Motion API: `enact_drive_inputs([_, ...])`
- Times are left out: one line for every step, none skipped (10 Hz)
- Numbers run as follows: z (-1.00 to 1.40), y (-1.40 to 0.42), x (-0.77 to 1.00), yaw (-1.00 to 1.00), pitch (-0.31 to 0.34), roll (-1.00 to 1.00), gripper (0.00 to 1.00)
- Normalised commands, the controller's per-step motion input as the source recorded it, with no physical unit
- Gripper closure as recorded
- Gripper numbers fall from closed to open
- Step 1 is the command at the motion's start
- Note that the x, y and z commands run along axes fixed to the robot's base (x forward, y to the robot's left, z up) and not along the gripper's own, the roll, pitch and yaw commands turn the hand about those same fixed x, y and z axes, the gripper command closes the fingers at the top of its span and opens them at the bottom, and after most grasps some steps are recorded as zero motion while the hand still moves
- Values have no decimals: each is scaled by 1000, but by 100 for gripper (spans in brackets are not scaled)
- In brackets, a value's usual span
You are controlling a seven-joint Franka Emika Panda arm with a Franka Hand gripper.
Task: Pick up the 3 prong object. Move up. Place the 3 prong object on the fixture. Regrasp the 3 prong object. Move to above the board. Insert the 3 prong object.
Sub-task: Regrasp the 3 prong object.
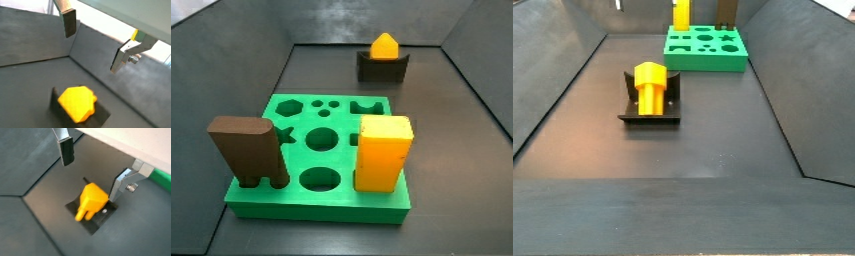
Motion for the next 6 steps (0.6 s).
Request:
enact_drive_inputs([-6, -24, 36, 19, 23, 1000, 0])
enact_drive_inputs([-6, -28, 49, 24, 41, 1000, 0])
enact_drive_inputs([-13, -32, 70, 38, 86, 1000, 0])
enact_drive_inputs([-14, -33, 77, 49, 109, 1000, 0])
enact_drive_inputs([-10, -38, 87, 74, 133, 762, 0])
enact_drive_inputs([-12, -40, 92, 90, 139, 559, 0])
